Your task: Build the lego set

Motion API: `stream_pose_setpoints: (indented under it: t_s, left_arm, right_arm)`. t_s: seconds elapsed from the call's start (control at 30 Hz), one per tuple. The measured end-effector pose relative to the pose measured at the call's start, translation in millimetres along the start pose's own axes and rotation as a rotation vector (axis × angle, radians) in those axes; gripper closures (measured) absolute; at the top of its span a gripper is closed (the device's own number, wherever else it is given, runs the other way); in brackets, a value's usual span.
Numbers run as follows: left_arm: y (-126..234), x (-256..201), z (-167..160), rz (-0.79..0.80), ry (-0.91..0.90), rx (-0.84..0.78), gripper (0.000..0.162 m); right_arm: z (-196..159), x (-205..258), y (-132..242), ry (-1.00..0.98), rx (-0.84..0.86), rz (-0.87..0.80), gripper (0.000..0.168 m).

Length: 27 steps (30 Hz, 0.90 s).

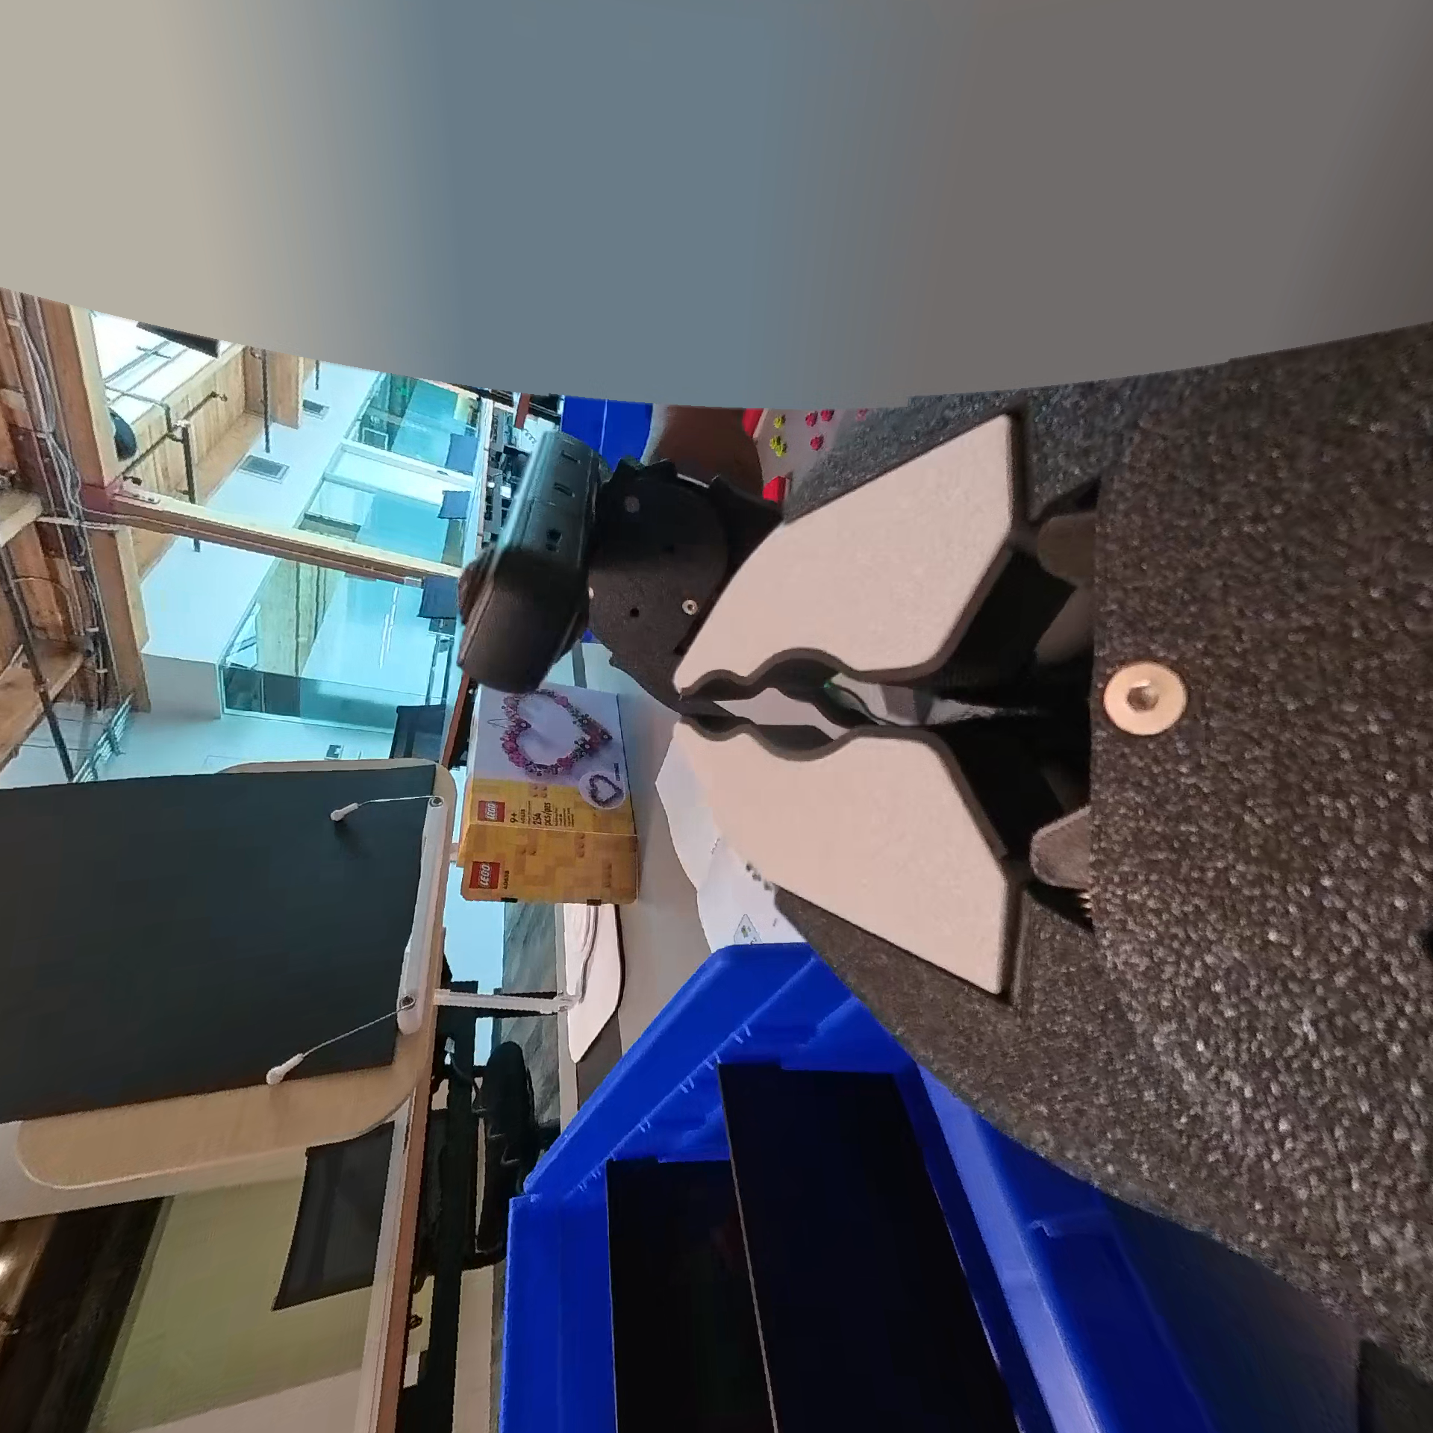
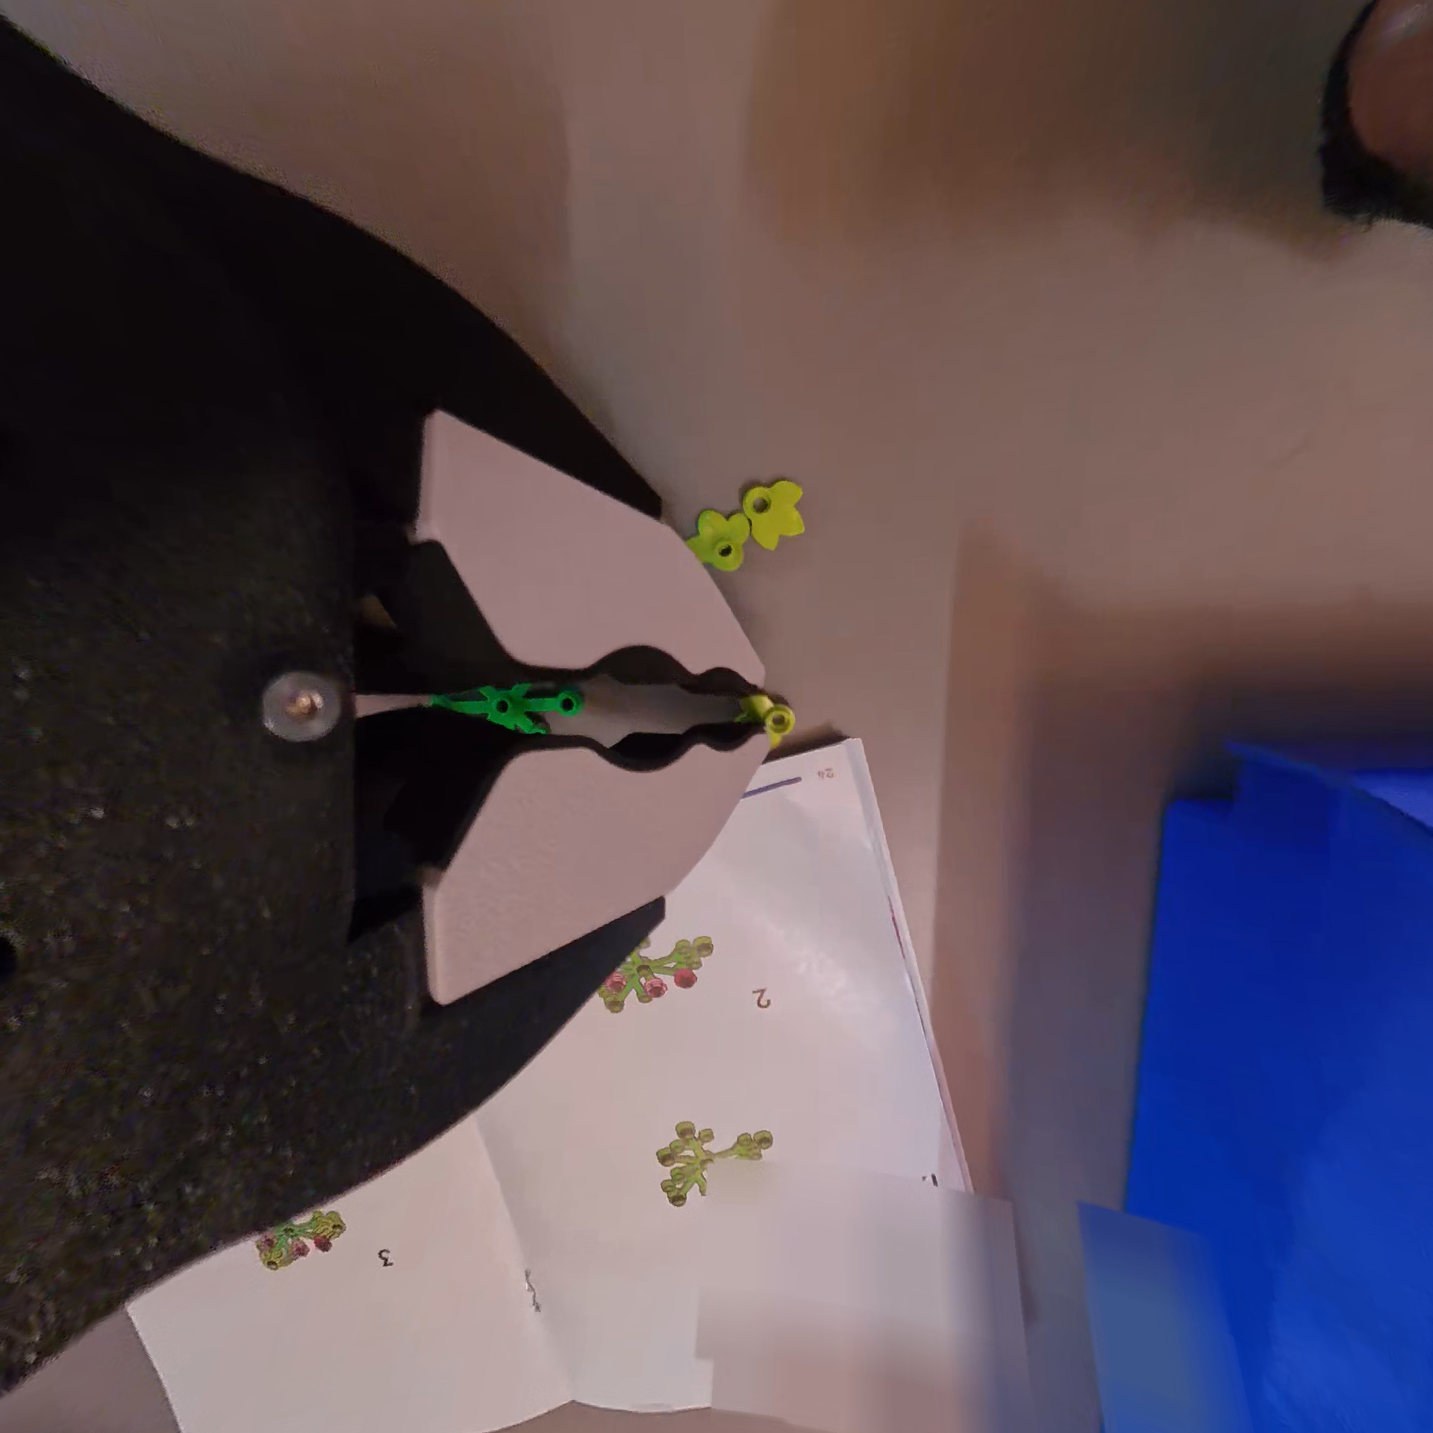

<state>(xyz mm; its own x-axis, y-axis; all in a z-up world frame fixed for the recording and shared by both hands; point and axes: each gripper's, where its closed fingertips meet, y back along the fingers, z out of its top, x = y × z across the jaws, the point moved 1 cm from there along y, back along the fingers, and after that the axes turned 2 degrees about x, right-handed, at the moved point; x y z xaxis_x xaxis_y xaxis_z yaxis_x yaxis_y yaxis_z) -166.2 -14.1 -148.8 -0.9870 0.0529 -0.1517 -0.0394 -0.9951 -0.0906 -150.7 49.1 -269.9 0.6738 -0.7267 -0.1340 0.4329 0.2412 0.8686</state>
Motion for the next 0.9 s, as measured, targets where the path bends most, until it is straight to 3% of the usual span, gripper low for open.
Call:
stream_pose_setpoints:
  t_s: [0.1,0.23,0.37,0.43,0.6,0.9]
  left_arm:
    - [2,-2,-6,0.000,-0.040,0.072,0.159]
    - [-2,-14,-21,-0.041,-0.144,0.180,0.150]
    - [-13,-25,-29,-0.120,-0.014,0.193,0.147]
    - [-13,-30,-38,-0.168,0.055,0.259,0.149]
    - [0,-7,-64,-0.006,-0.030,0.496,0.150]
    - [1,-8,-57,-0.027,-0.002,0.444,0.151]
  right_arm:
    - [5,2,9,-0.072,-0.088,0.067,0.167]
    - [24,10,43,-0.347,-0.315,0.378,0.167]
    - [41,21,77,-0.503,-0.475,0.681,0.167]
    - [35,23,75,-0.542,-0.415,0.738,0.167]
    - [10,13,31,-0.552,-0.116,0.647,0.167]
    - [-2,11,5,-0.522,0.058,0.592,0.166]
